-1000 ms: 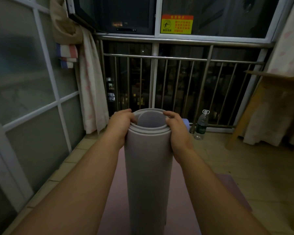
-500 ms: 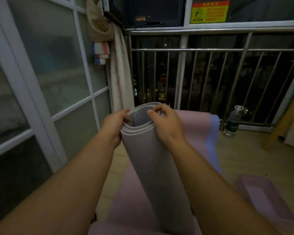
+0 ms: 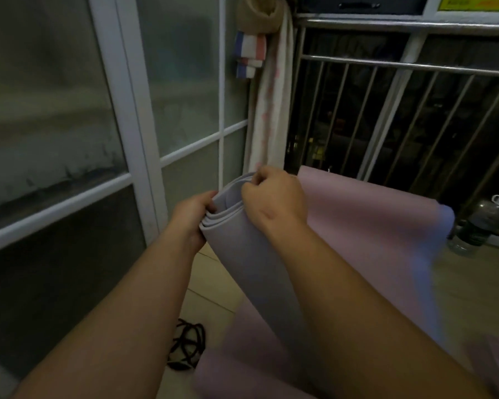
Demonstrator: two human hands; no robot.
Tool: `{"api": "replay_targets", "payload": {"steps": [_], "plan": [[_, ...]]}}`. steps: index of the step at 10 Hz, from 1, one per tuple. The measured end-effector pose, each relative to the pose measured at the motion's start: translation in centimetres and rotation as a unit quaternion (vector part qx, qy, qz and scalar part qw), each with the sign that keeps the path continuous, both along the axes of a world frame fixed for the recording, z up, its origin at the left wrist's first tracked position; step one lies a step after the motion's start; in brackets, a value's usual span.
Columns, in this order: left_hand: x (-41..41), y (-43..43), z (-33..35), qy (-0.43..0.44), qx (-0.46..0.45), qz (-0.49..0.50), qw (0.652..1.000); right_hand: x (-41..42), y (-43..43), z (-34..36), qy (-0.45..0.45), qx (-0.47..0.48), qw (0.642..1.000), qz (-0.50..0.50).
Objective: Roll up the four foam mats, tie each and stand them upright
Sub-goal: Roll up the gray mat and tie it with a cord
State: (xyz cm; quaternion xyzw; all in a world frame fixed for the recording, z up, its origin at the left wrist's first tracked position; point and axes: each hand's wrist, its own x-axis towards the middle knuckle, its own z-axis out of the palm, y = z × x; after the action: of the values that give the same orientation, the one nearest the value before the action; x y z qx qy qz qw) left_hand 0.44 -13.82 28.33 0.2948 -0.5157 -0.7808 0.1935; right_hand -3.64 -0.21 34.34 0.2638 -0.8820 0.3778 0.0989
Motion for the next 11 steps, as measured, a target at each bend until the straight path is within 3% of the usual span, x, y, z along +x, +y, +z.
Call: {"api": "replay_targets", "payload": {"steps": [3,5,6,7,8,9,10,11], "plan": [[0.6,-1.3,-6.8,-0.015,0.162,0.034,0.986,-0.5,-6.5,-4.5,0.042,0.2,0.978,0.046],[1.0,-3.7,-12.8,-0.01,0.224,0.062,0.972,-1.0,-8.8,-12.1,0.045,0.224,0.968,0.1],[1.0,-4.9,-15.4,0.006,0.171,0.029,0.985,-0.8,-9.6,-14.4,0.105,0.235,0.95,0.175],[1.8,-8.5,-18.1,0.152,0.696,0.088,0.696,-1.3,-10.6,-15.6,0.149,0.294,0.898,0.291],[2.4,-8.3,-18.8,0.073,0.675,0.176,0.713,-2.7,-11.6,-16.2,0.147,0.351,0.872,0.308],[1.8,-7.5,-20.4,-0.075,0.16,0.073,0.982,-4.0,-12.2,-16.3,0.089,0.3,0.885,0.346],[1.8,-7.3,-20.8,0.038,0.261,0.055,0.963,-4.9,-12.4,-16.1,0.031,0.287,0.883,0.371],[1.8,-7.5,-21.1,0.074,0.268,0.037,0.96,-4.9,-12.5,-16.6,0.038,0.279,0.891,0.355]]}}
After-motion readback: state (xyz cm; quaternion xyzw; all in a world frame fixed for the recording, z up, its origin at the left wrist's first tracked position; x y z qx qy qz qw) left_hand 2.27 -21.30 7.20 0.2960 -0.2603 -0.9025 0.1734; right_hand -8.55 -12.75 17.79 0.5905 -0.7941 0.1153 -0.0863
